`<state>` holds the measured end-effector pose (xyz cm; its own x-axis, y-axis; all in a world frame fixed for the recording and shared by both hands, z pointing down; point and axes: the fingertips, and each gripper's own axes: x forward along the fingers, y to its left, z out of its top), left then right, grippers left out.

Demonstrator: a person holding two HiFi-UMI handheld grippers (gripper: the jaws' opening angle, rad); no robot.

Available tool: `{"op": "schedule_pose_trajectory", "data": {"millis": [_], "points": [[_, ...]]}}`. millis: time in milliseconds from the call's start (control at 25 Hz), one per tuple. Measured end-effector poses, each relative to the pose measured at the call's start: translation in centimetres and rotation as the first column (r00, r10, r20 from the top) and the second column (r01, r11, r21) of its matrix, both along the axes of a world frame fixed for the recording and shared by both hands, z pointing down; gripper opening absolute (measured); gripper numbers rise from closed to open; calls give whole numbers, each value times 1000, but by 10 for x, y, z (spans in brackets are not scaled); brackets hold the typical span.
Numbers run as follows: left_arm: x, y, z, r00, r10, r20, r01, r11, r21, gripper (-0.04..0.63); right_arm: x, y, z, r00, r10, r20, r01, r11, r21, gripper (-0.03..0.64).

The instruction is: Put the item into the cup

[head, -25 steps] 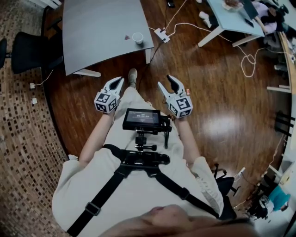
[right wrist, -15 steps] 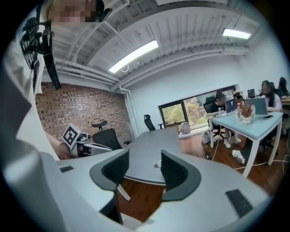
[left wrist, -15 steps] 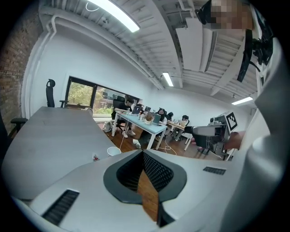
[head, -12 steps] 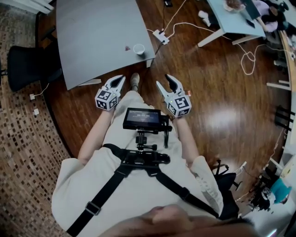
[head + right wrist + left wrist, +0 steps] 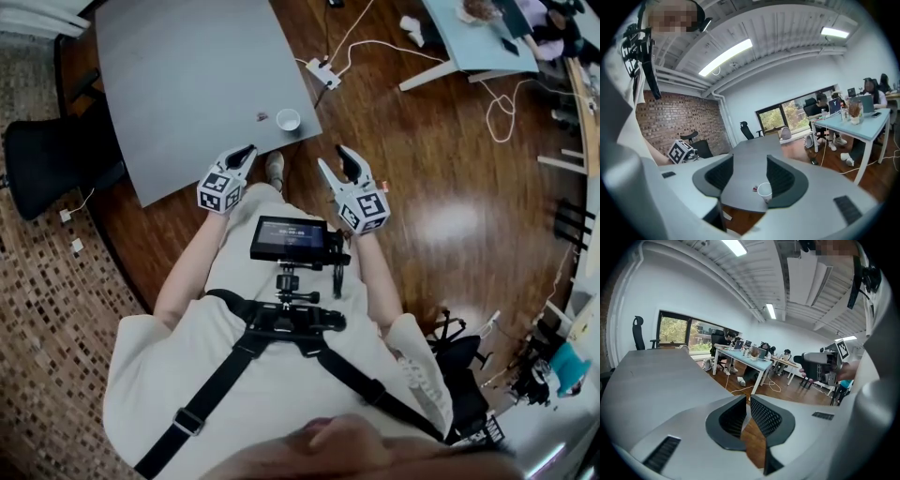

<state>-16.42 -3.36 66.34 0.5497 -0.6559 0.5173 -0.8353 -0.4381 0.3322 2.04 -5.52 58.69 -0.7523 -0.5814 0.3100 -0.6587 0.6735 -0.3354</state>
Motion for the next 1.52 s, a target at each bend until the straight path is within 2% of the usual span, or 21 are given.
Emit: {"op": "schedule_pose_trajectory", "data": {"millis": [200,360,560,720,840,1080,1320,1520], "points": [[5,-17,7,998,53,17,-53,998,-24,26,-1,-15,-5,999,24,-26,-24,1000,2,236],[-22,-47,32,994,112,7,-112,992,-55,26,-32,-44,17,998,51,-43,-52,998,-18,236],[-35,-74,58,983,177,36,-174,982,-75,26,-53,-63,32,996,72,-49,-73,997,-33,236],[-36,-78,92,962,257,95,-245,962,-117,26,-63,-67,35,995,73,-66,-75,996,-37,236],[-36,-73,122,939,315,141,-288,940,-181,49,-64,-68,38,994,69,-90,-73,996,-42,236],[16,-106,169,912,343,223,-280,921,-271,83,-40,-86,48,993,48,-112,-54,997,-50,236],[13,-106,184,905,353,235,-270,907,-324,87,-24,-100,52,993,7,-121,-15,998,-62,236],[3,-98,198,901,348,260,-246,901,-356,94,-28,-105,53,992,-26,-125,18,998,-60,236]]}}
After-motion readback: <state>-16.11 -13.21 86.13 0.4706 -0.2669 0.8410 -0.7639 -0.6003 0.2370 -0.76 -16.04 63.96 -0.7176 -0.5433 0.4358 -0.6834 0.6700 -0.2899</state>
